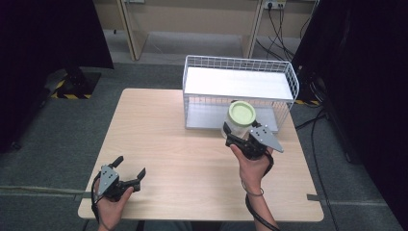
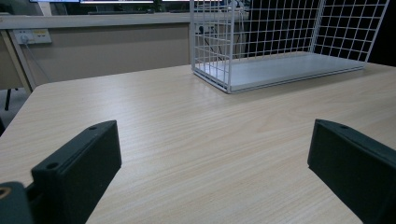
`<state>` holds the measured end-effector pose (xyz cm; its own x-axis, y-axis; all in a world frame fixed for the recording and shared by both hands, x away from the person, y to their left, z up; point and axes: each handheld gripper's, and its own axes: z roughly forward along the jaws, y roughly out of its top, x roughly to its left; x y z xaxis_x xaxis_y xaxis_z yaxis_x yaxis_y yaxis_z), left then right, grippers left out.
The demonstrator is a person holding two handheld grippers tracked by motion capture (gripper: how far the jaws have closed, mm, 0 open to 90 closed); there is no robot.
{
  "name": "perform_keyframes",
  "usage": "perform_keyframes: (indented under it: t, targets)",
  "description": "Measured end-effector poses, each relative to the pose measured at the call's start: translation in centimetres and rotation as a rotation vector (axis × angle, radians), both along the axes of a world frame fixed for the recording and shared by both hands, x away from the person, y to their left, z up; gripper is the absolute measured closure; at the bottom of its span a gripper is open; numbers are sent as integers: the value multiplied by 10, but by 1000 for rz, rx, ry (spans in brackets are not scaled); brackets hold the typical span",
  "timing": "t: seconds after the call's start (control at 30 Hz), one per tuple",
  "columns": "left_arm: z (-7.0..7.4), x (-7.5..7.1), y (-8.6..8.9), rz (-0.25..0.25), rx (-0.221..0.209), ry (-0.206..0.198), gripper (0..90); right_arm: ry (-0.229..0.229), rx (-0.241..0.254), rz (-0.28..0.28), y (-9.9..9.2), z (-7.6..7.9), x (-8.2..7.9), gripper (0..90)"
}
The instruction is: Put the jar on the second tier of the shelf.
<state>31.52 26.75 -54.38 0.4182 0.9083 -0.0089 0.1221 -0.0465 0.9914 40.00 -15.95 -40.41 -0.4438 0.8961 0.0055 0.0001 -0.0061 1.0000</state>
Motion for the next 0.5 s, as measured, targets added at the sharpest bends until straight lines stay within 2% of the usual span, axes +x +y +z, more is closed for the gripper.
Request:
perform_keyframes:
  t: [0.5]
  targets:
    - [0,0,0,0,-1,0,22,-26,-1,-45,-14,22,8,116]
